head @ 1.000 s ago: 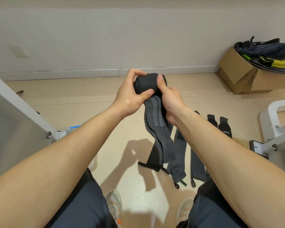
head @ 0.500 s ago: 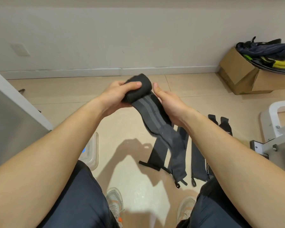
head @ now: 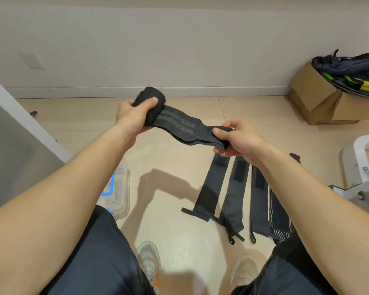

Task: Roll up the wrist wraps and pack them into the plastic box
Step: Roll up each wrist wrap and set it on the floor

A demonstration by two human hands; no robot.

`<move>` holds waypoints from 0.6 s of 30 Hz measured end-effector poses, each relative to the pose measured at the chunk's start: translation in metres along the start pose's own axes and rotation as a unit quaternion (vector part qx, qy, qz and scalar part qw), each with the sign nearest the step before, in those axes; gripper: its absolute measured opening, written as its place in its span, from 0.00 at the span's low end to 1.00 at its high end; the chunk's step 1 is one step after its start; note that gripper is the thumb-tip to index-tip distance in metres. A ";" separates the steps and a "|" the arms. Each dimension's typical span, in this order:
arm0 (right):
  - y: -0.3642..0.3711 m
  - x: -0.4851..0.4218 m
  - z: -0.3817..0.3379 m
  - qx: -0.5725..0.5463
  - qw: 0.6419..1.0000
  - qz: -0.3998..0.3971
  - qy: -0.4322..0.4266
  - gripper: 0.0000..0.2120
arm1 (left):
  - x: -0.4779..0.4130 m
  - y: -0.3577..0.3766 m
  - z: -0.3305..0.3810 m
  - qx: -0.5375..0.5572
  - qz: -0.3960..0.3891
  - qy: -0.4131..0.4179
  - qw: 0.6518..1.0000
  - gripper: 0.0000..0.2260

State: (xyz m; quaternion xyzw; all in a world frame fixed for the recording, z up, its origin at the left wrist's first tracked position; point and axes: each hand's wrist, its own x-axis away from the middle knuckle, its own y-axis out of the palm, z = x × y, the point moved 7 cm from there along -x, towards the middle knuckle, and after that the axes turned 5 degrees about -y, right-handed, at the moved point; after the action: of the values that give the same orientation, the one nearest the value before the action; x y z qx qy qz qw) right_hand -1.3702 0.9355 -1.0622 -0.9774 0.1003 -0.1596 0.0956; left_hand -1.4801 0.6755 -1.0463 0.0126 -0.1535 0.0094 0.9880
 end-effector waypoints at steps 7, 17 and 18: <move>0.015 0.012 -0.023 -0.036 0.997 0.003 -0.062 0.11 | -0.003 0.001 0.003 -0.278 0.057 0.129 0.950 0.26; 0.029 0.017 0.015 0.118 0.970 -0.200 0.075 0.17 | 0.011 0.028 -0.002 -0.098 -0.062 0.091 0.989 0.23; 0.030 0.017 0.016 0.158 0.962 -0.210 0.072 0.17 | 0.015 0.036 0.000 -0.089 -0.085 0.093 0.988 0.23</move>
State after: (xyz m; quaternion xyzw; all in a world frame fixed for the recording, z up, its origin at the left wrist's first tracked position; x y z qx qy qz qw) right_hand -1.3545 0.9048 -1.0785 -0.9348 -0.1267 -0.2602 0.2060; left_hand -1.4669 0.7117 -1.0415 -0.0638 -0.0597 -0.0867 0.9924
